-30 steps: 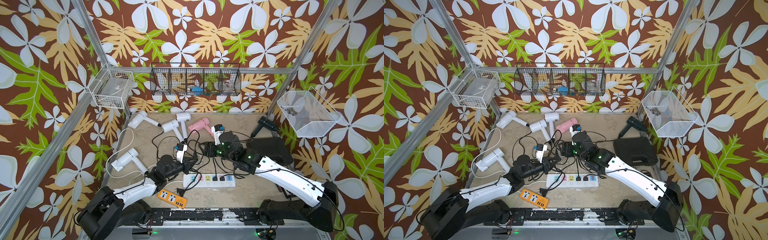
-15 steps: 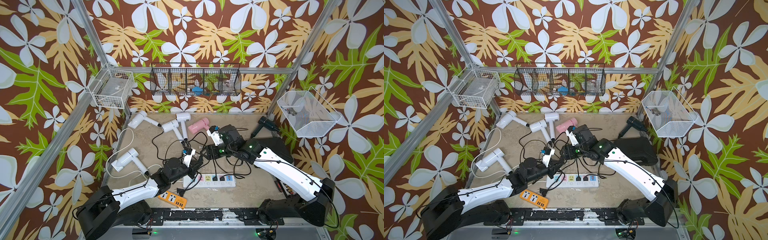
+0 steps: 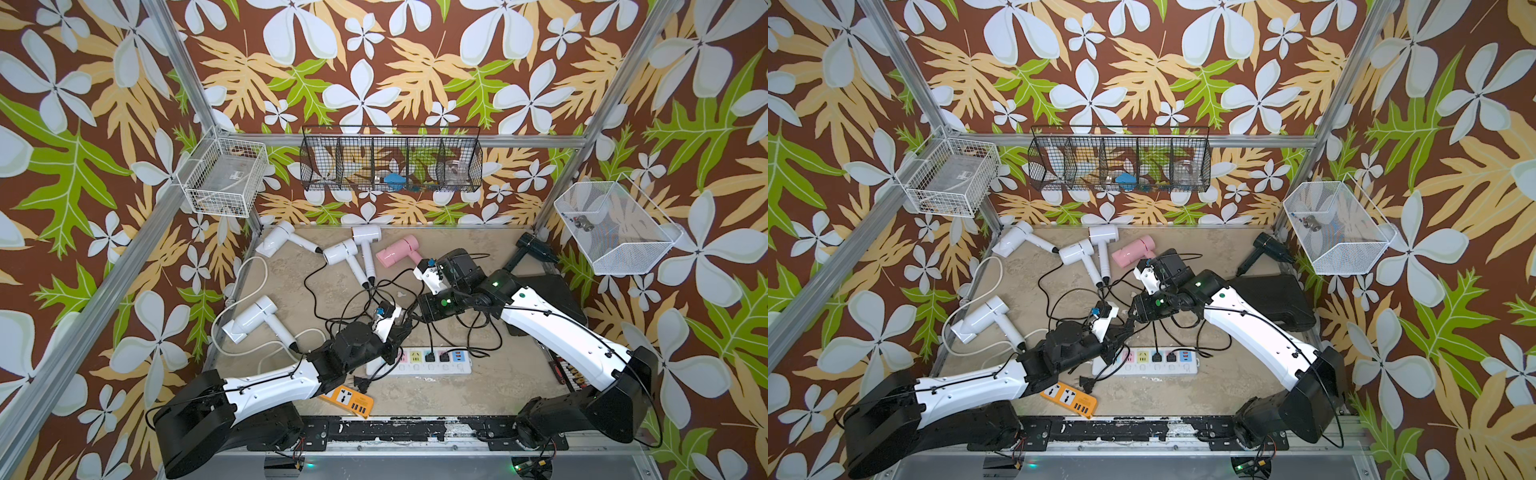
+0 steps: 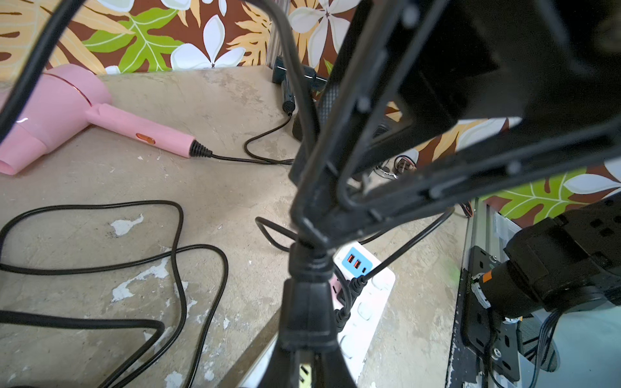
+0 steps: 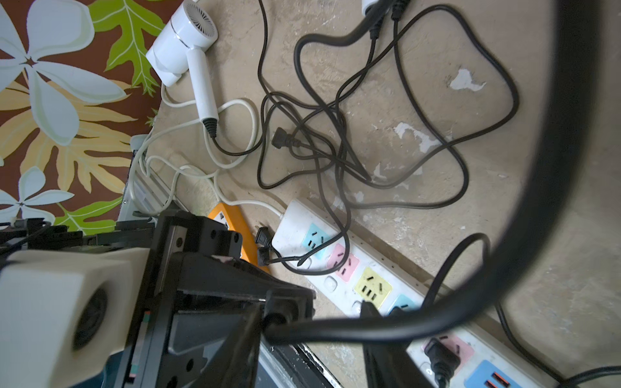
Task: Charge the blow dryers
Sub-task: Insert the plug into the socket.
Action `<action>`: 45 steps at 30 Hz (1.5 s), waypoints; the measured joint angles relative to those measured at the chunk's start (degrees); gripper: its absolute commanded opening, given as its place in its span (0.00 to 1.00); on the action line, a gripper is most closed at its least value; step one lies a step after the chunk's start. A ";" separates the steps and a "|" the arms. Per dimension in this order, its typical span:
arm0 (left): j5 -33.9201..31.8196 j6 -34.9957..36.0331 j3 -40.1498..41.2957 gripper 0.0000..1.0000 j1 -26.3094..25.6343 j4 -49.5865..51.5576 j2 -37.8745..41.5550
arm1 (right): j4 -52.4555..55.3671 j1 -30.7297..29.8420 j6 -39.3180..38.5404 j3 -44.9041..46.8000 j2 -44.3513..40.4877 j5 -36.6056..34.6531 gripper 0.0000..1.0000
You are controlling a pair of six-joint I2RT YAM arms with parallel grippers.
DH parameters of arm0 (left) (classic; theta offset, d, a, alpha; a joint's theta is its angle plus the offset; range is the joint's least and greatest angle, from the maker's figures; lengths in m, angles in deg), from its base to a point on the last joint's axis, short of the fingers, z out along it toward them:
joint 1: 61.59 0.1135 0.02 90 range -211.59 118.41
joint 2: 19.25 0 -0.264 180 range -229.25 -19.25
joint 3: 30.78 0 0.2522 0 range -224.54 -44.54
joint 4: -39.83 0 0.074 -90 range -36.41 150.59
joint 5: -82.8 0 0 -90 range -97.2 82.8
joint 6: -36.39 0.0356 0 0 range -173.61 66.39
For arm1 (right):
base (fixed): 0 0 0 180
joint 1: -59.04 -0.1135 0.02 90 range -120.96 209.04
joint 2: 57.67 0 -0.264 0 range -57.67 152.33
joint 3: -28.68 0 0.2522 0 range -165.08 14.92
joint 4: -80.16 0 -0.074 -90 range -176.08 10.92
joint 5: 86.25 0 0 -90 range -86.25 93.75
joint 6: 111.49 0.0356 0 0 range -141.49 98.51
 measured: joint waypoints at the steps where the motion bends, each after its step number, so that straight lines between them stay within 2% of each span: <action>1: -0.59 0.22 -0.13 0.00 -0.22 0.00 -0.11 | 0.37 0.04 -0.20 0.00 0.20 0.39 0.42; 13: -2.64 1.51 -0.79 0.00 -1.81 1.38 -1.18 | 1.16 0.09 -1.53 0.31 2.21 3.32 0.32; 19: -2.91 1.66 -0.96 0.00 -1.97 1.46 -1.36 | 1.11 0.09 -1.70 1.01 2.45 5.07 0.32; 23: -3.15 1.68 -1.03 0.00 -1.99 1.55 -1.46 | 0.48 0.04 -2.27 1.92 2.03 6.10 0.19; 27: -3.45 1.99 -1.03 0.00 -2.25 2.27 -1.51 | -0.66 0.07 -2.64 3.87 0.66 6.67 0.00; 33: -3.37 2.80 -1.03 0.01 -2.27 1.31 -1.40 | -2.49 0.07 -2.97 5.68 -2.10 5.68 0.00; 40: -2.78 2.95 -1.01 0.11 -2.29 -1.05 -0.46 | -6.14 0.00 -1.92 8.81 -7.34 4.00 0.00; 43: -2.69 2.71 -0.83 0.27 -2.29 -0.79 0.09 | -8.35 -0.07 -1.07 11.10 -9.38 3.45 0.00; 45: -3.74 2.03 -0.44 0.34 -2.27 -0.28 0.20 | -8.41 0.11 -0.98 12.52 -10.73 0.68 0.00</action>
